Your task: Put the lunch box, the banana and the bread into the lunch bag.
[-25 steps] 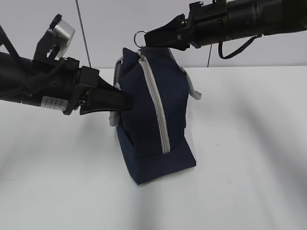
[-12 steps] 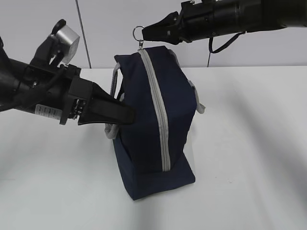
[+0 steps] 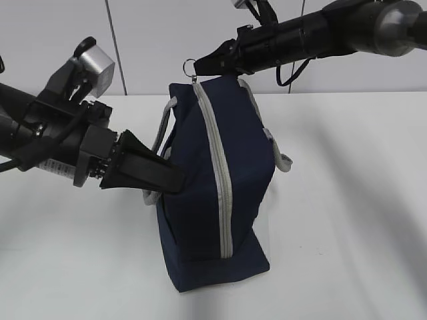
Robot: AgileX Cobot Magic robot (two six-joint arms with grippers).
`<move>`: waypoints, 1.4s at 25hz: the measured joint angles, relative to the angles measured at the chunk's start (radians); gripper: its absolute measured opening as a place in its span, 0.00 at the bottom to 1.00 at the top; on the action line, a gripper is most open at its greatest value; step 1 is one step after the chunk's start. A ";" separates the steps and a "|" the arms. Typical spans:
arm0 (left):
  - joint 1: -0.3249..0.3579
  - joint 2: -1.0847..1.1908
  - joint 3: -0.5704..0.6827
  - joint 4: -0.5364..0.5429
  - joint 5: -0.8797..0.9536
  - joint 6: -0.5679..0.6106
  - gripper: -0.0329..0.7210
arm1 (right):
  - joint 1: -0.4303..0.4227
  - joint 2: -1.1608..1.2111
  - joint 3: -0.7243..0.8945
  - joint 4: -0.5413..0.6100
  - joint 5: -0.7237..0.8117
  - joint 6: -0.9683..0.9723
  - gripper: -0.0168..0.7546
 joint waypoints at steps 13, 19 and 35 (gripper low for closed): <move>0.120 0.000 -0.061 0.001 -0.038 -0.172 0.82 | -0.017 0.014 -0.119 -0.080 0.145 0.023 0.00; 0.147 0.000 -0.182 0.003 -0.115 -0.366 0.74 | -0.017 0.014 -0.119 -0.095 0.155 0.024 0.00; 0.101 0.254 -0.414 0.078 -0.348 -0.631 0.72 | -0.019 0.014 -0.121 -0.130 0.155 -0.029 0.00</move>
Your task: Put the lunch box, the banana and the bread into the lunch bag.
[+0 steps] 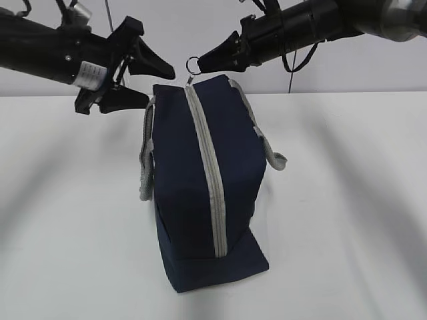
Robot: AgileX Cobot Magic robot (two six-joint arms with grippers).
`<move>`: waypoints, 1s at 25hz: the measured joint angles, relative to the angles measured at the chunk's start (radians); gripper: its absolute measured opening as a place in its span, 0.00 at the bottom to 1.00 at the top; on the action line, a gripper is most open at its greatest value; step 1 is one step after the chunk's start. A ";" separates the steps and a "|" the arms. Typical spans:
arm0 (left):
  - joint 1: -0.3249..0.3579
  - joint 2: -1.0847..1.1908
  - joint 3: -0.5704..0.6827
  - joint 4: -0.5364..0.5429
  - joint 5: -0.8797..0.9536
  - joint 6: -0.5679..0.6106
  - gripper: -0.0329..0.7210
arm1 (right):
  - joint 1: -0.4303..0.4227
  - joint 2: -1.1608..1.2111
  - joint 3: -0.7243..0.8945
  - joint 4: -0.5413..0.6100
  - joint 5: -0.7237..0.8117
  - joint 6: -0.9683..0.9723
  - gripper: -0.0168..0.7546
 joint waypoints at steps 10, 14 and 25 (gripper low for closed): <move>-0.067 0.106 -0.110 0.049 -0.026 -0.001 0.39 | 0.000 0.003 -0.002 0.000 -0.040 -0.040 0.00; -0.067 0.106 -0.110 0.081 -0.026 -0.003 0.33 | 0.000 0.039 -0.018 0.028 -0.045 -0.051 0.00; -0.067 0.107 -0.144 0.121 0.006 0.039 0.06 | 0.000 0.098 -0.028 0.166 -0.076 -0.166 0.00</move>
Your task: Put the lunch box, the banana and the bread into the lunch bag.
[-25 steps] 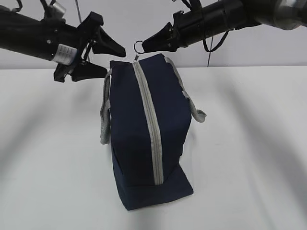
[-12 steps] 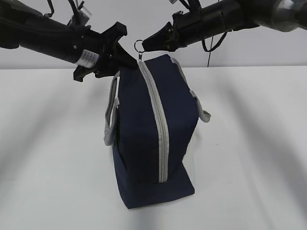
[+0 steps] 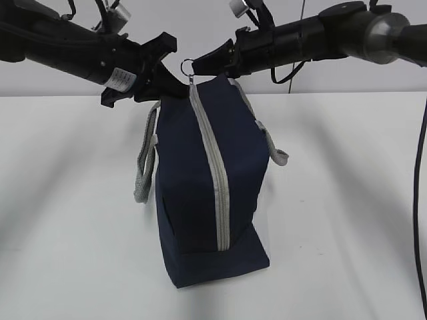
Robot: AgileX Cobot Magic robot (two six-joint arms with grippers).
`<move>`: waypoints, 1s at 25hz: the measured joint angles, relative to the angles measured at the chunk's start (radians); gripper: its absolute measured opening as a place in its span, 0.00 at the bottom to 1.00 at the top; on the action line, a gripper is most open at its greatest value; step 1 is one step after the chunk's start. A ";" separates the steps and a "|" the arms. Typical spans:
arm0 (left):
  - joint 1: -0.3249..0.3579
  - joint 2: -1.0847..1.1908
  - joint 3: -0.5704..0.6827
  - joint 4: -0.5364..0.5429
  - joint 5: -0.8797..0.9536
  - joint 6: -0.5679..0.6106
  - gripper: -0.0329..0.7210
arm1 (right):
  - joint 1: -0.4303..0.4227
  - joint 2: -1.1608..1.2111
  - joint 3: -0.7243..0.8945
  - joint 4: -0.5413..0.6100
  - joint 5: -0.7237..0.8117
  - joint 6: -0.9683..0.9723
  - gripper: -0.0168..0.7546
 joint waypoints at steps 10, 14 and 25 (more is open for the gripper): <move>0.001 -0.013 -0.046 0.035 0.058 0.020 0.06 | 0.000 0.041 -0.015 0.014 0.000 -0.002 0.00; 0.001 -0.034 -0.046 0.047 0.069 0.029 0.06 | 0.000 0.041 -0.020 -0.089 0.004 0.055 0.00; -0.002 -0.043 -0.046 0.053 0.093 0.036 0.05 | 0.000 0.041 -0.033 -0.180 0.038 0.121 0.01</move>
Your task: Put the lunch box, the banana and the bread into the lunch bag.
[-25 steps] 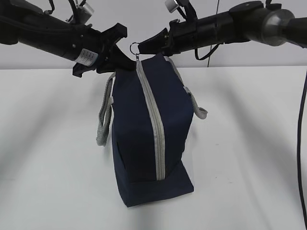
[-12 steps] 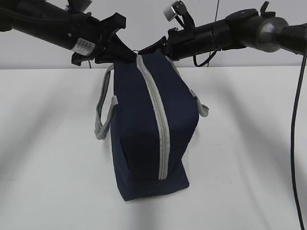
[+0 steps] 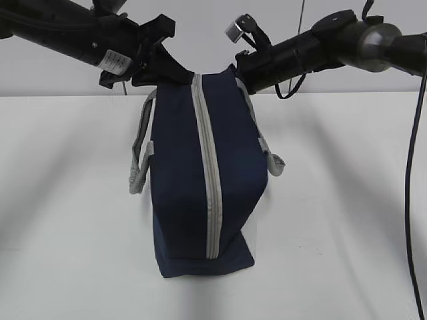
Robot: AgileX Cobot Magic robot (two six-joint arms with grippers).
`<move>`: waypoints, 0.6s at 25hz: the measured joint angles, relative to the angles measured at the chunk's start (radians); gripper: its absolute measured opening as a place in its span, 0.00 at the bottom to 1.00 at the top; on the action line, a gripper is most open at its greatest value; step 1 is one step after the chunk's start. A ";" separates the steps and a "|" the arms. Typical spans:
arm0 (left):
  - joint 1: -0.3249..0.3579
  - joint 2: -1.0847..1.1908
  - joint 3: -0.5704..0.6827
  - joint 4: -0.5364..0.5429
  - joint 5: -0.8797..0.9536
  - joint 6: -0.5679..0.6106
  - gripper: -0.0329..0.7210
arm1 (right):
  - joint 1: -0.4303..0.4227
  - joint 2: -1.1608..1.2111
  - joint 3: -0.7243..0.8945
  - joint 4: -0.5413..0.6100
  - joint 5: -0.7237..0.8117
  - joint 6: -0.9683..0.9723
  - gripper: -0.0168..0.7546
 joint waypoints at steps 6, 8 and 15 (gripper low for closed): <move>-0.001 -0.014 -0.010 0.027 0.016 0.000 0.48 | -0.020 0.000 -0.091 0.038 -0.005 0.074 0.49; -0.002 -0.021 -0.012 0.032 0.028 0.001 0.69 | -0.029 0.000 -0.122 0.043 0.010 0.125 0.64; 0.055 -0.022 -0.012 0.042 0.100 0.004 0.75 | -0.078 0.000 -0.241 0.043 0.105 0.368 0.74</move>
